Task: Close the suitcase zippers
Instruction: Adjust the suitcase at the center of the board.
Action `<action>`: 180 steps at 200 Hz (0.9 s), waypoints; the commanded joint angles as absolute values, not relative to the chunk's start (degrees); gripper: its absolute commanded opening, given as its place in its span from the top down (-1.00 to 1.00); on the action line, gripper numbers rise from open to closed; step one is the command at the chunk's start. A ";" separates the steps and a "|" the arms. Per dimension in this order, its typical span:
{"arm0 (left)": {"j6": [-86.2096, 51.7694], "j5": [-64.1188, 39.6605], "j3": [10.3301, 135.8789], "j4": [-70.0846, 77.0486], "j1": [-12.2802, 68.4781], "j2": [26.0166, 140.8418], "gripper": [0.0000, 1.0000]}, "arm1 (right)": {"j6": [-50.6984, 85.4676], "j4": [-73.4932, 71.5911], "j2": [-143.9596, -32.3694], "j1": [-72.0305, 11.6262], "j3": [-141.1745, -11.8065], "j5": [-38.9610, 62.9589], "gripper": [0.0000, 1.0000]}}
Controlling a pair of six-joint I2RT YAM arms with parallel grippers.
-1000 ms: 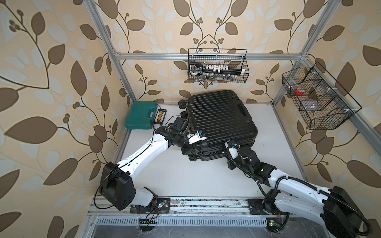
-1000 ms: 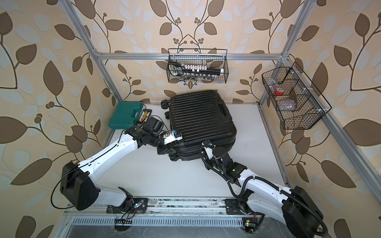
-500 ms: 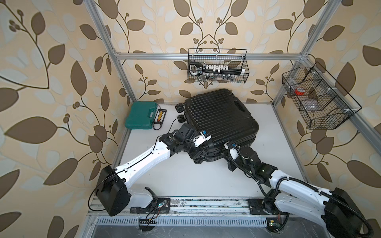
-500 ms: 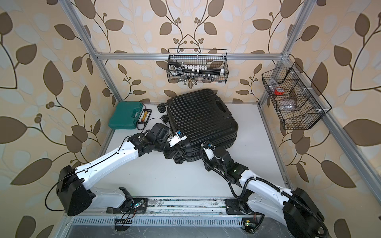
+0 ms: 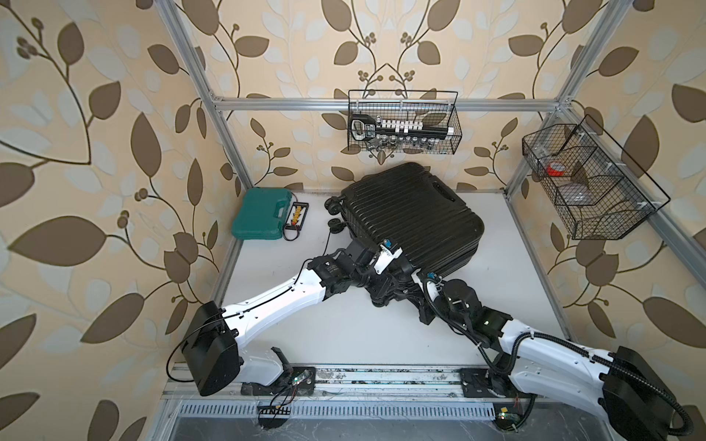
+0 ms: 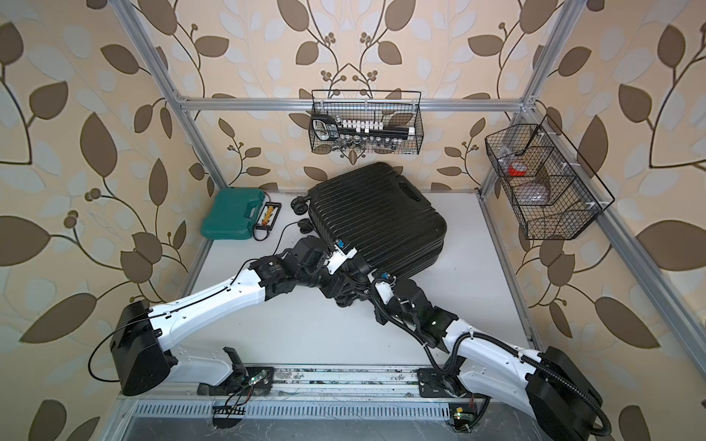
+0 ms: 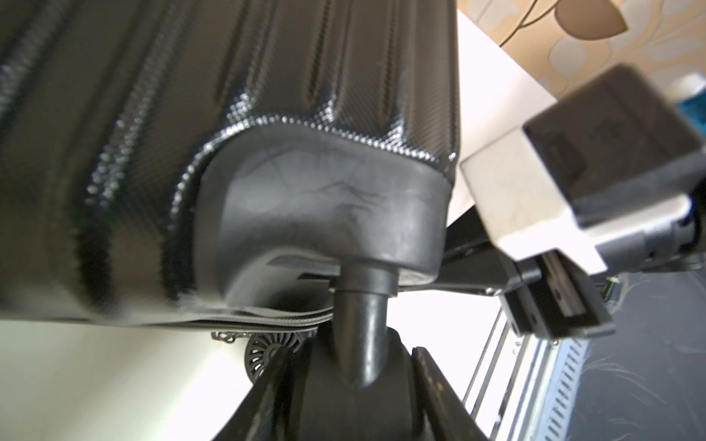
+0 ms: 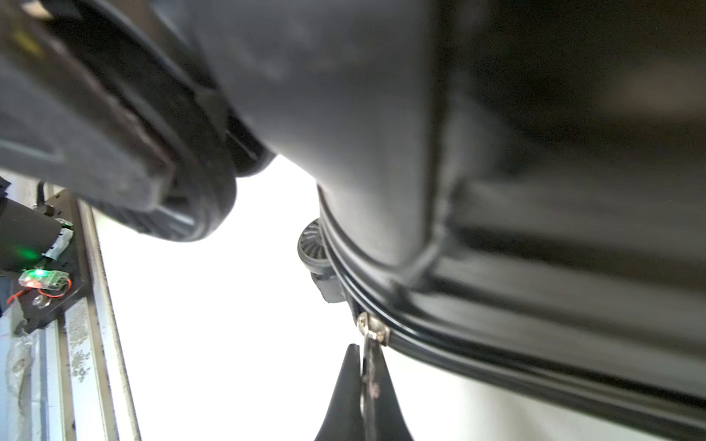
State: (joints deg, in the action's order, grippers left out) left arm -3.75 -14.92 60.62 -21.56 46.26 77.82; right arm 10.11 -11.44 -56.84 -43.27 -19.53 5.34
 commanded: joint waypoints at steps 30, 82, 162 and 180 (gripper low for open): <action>-11.91 -15.09 63.32 -4.73 47.43 79.63 0.46 | 13.61 -21.22 -55.44 -47.23 -18.33 8.39 1.00; -13.49 -17.65 63.33 -2.52 47.90 80.66 0.46 | 15.94 -26.91 -56.24 -50.78 -16.71 4.49 1.00; -15.91 -22.25 63.08 0.92 48.32 82.18 0.48 | 15.89 -35.53 -61.61 -56.47 -17.55 0.08 1.00; -15.99 -24.15 63.10 1.32 48.43 82.18 0.48 | 15.76 -36.09 -62.79 -57.04 -18.09 -0.47 1.00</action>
